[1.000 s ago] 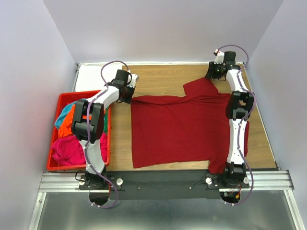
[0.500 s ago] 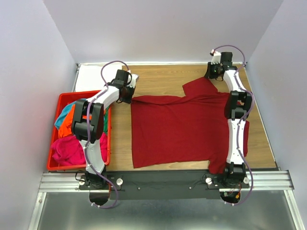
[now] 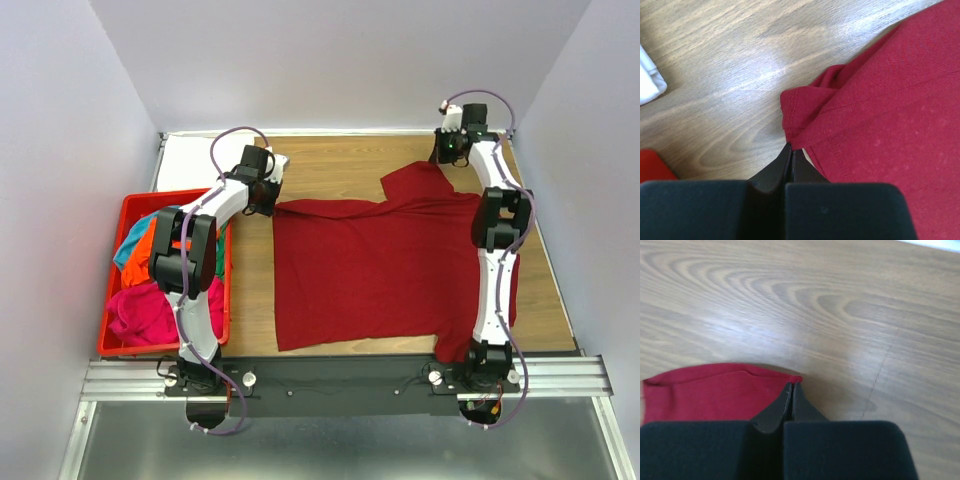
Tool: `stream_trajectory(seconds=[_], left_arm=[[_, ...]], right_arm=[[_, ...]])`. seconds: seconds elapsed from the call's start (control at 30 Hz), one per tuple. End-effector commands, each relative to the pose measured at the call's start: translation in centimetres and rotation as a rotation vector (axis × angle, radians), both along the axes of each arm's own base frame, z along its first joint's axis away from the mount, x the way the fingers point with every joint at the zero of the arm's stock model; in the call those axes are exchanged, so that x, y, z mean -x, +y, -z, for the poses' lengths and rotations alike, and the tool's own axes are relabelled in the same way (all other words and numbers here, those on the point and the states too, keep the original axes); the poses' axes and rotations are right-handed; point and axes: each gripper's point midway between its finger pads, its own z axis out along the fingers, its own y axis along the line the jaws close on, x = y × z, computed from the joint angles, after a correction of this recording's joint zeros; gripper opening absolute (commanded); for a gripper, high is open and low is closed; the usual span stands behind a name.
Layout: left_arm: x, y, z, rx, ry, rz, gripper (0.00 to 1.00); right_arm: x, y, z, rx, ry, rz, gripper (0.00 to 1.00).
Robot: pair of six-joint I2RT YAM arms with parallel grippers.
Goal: Fold and stack the t-shirts
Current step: Fold the tshirt
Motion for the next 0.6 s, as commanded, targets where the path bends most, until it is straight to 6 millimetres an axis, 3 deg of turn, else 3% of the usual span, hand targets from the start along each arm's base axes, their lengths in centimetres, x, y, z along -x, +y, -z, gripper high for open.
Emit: stream_trajectory(seconds=[0.0, 0.03, 0.07, 0.1, 0.2, 0.27, 0.3, 0.33, 0.47, 0.5, 0.57], left_arm=[[0.0, -0.7, -1.9, 0.026, -0.045, 0.023, 0.00], [-0.1, -0.7, -2.2, 0.031, -0.052, 0.024, 0.00], [-0.1, -0.7, -2.4, 0.031, -0.056, 0.023, 0.00], [-0.1, -0.8, -2.6, 0.034, -0.061, 0.024, 0.00], [-0.3, -0.8, -3.8, 0.041, -0.084, 0.021, 0.00], [-0.4, -1.0, -4.8, 0.055, -0.103, 0.021, 0.00], [-0.6, -1.1, -5.5, 0.063, -0.115, 0.021, 0.00], [-0.7, -1.3, -5.9, 0.072, -0.122, 0.027, 0.00], [-0.9, -1.7, -9.0, 0.106, -0.170, 0.030, 0.00], [-1.1, -1.8, -10.7, 0.119, -0.205, 0.027, 0.00], [-1.1, -1.9, -13.8, 0.142, -0.263, 0.031, 0.00]], right_arm=[[1.4, 1.4, -6.6, -0.028, -0.068, -0.037, 0.00], [1.8, 1.5, -8.5, -0.031, -0.096, -0.043, 0.01], [2.2, 1.7, -9.1, -0.037, -0.101, -0.050, 0.00], [3.1, 1.8, -8.4, -0.041, -0.075, -0.050, 0.00], [4.5, 2.1, -11.8, -0.035, -0.127, -0.064, 0.01], [5.6, 2.2, -12.1, -0.030, -0.124, -0.072, 0.00], [6.3, 2.5, -14.5, -0.027, -0.164, -0.078, 0.00], [7.0, 2.5, -14.6, -0.029, -0.158, -0.079, 0.01], [9.2, 2.5, -20.5, -0.012, -0.264, -0.086, 0.00], [9.6, 2.5, -21.8, -0.006, -0.288, -0.086, 0.00], [10.9, 2.5, -26.2, 0.004, -0.377, -0.086, 0.01]])
